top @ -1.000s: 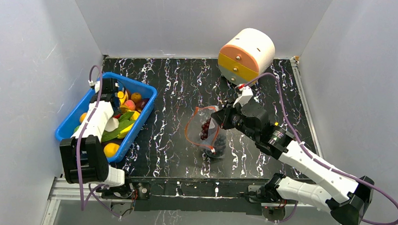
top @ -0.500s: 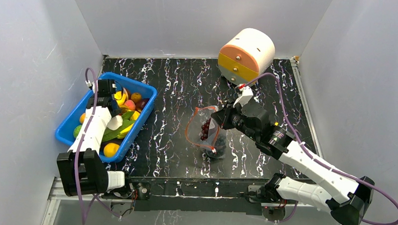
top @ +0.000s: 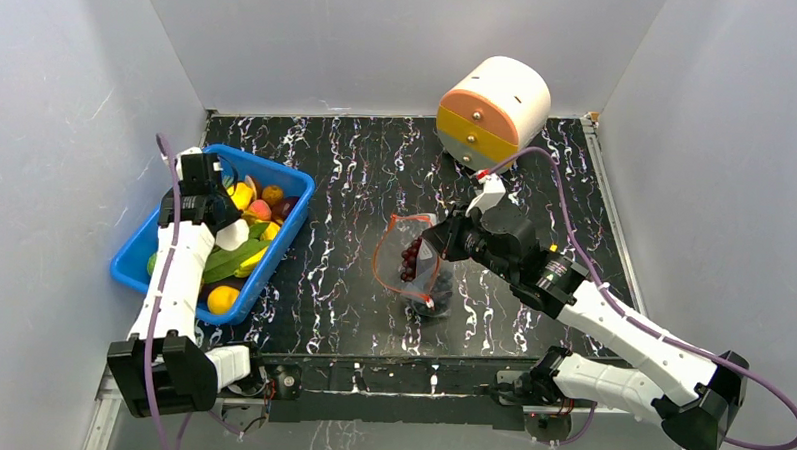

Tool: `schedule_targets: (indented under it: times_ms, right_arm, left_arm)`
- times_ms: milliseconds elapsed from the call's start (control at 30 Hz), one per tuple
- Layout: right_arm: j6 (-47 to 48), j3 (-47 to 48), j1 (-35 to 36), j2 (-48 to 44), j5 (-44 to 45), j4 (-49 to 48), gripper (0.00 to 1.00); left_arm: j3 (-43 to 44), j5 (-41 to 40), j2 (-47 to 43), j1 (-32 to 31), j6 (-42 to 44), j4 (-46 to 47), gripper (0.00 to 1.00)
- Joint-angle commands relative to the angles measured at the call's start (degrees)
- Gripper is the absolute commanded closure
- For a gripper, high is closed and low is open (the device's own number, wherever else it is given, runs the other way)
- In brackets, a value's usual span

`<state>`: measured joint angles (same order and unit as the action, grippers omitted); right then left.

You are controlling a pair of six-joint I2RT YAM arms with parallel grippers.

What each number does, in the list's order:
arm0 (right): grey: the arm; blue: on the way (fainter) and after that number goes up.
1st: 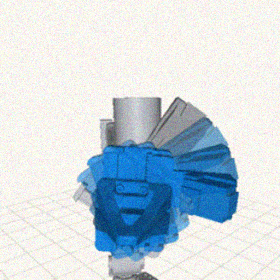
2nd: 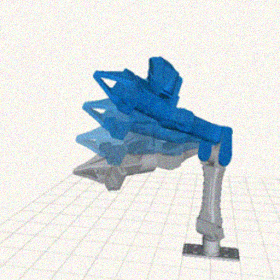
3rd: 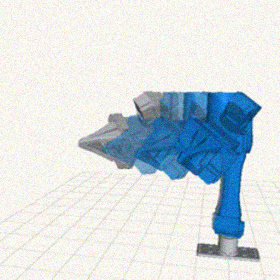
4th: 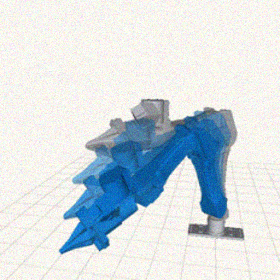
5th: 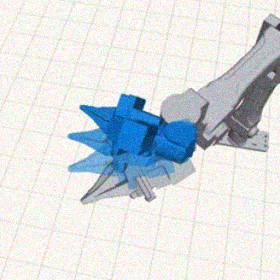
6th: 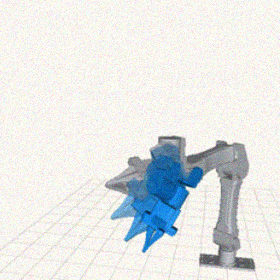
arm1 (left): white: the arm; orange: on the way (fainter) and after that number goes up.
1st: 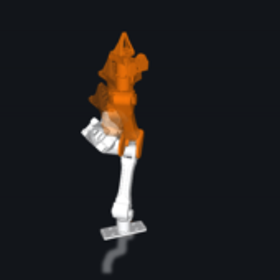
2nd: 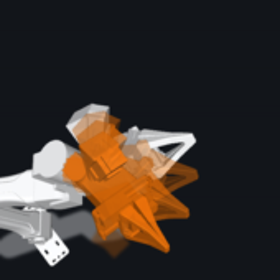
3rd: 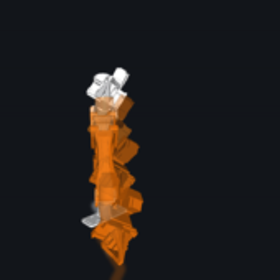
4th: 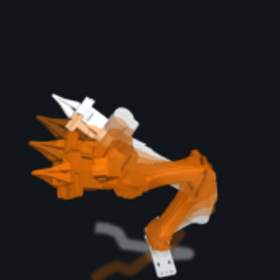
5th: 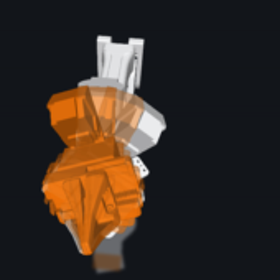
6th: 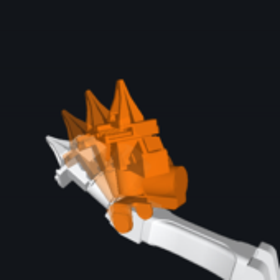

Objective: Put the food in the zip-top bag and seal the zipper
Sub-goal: Pick up the fake vegetable from the bin.

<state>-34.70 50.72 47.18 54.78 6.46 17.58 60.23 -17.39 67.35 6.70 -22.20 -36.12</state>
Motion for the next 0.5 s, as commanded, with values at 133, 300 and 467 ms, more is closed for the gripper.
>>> schedule_targets:
  times_ms: [133,300,467]
  right_arm:
    - [-3.15,0.7,0.08,0.25,-0.4,-2.89,1.0]
    - [-3.27,1.2,0.03,1.55,-0.77,-3.19,1.0]
    - [-3.85,1.9,0.02,2.85,-0.76,-4.21,1.0]
  left_arm:
    - [5.9,15.69,-3.71,0.33,-2.32,-2.2,0.82]
    - [7.15,29.05,-5.36,0.33,-4.42,-1.82,0.8]
    - [3.71,42.61,-9.18,0.33,-10.26,3.07,0.8]
